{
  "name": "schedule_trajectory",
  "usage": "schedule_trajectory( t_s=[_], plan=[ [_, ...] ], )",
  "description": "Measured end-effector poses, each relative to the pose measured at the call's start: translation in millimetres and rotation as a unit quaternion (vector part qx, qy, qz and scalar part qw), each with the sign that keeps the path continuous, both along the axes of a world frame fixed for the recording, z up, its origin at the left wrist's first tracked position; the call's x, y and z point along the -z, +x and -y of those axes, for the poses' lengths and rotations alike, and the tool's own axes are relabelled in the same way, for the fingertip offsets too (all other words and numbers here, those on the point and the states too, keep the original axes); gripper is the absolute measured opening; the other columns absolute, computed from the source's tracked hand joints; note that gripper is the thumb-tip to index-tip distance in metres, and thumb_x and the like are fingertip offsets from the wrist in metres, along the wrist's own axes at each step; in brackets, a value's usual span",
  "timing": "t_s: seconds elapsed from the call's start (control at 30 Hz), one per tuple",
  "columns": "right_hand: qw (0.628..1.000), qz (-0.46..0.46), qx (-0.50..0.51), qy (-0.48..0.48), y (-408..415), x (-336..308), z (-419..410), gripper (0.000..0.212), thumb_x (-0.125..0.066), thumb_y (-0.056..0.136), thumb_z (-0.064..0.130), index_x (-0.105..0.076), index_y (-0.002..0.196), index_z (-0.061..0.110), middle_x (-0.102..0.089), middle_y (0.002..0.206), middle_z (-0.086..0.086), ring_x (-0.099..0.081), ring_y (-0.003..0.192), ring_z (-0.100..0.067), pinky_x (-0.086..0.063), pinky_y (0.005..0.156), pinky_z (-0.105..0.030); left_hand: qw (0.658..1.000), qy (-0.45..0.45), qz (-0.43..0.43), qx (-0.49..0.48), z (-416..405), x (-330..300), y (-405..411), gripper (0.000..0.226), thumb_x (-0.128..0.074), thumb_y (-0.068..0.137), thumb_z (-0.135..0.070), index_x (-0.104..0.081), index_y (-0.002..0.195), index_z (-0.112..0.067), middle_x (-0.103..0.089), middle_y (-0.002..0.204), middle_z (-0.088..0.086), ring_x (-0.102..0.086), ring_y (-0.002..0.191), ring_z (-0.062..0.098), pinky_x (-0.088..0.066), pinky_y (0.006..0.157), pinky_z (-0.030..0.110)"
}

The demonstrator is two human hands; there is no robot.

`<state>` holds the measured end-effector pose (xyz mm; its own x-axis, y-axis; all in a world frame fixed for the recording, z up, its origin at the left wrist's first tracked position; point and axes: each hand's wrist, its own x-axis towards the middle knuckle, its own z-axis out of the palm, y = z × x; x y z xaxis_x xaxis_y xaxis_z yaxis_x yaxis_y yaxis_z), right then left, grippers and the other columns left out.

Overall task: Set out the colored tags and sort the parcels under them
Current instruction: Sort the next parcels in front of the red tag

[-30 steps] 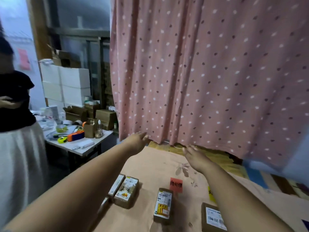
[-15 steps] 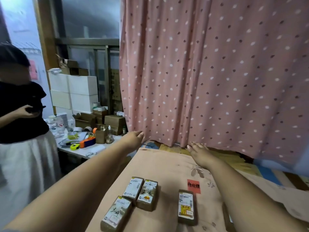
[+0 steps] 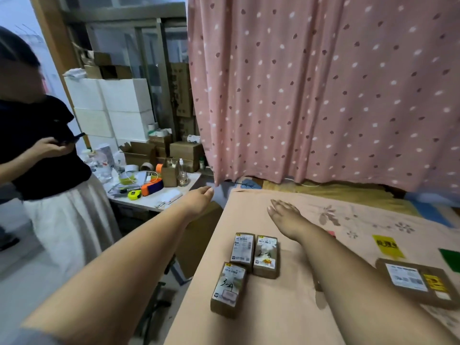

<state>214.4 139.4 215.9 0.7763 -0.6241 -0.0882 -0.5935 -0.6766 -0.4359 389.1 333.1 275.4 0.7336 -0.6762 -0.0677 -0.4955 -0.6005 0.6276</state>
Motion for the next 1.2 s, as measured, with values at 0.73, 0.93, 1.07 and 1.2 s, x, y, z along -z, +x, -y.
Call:
schedule_trajectory(
  t_s=[0.73, 0.93, 1.07, 1.2],
  plan=[
    [0.966, -0.133, -0.015, 0.223, 1, 265, -101, 0.054, -0.02, 0.105, 0.034, -0.018, 0.155, 0.014, -0.018, 0.161, -0.006, -0.019, 0.148, -0.024, -0.015, 0.121, -0.037, 0.932, -0.001, -0.354, -0.075, -32, 308, -48, 0.037, -0.036, 0.105, -0.025, -0.056, 0.133, -0.011, -0.059, 0.129, 0.0, -0.053, 0.119, 0.016, -0.037, 0.106, 0.026],
    [0.973, -0.176, -0.077, 0.129, 4, 285, -108, 0.054, -0.016, 0.102, 0.007, -0.006, 0.155, 0.013, 0.012, 0.163, -0.01, 0.007, 0.15, -0.031, 0.002, 0.122, -0.045, 0.907, -0.09, -0.399, -0.103, -34, 313, -62, 0.035, -0.029, 0.107, -0.017, -0.056, 0.129, -0.016, -0.063, 0.12, -0.002, -0.056, 0.112, 0.011, -0.041, 0.094, 0.019],
    [0.973, -0.177, -0.087, 0.115, 0, 279, -111, 0.054, -0.016, 0.102, 0.007, -0.008, 0.155, 0.013, 0.011, 0.163, -0.01, 0.005, 0.15, -0.033, 0.0, 0.122, -0.047, 0.894, -0.11, -0.415, -0.132, -37, 320, -67, 0.039, -0.03, 0.106, -0.027, -0.057, 0.132, -0.018, -0.064, 0.127, -0.005, -0.056, 0.121, 0.012, -0.038, 0.109, 0.029],
    [0.958, -0.001, 0.003, 0.286, -4, 246, -122, 0.052, -0.02, 0.105, 0.036, -0.015, 0.155, 0.023, -0.012, 0.162, 0.005, -0.008, 0.15, -0.012, -0.006, 0.119, -0.026, 0.864, -0.158, -0.446, -0.173, -38, 294, -75, 0.04, -0.025, 0.107, -0.025, -0.058, 0.127, -0.018, -0.066, 0.12, -0.002, -0.057, 0.117, 0.016, -0.043, 0.095, 0.027]
  ],
)
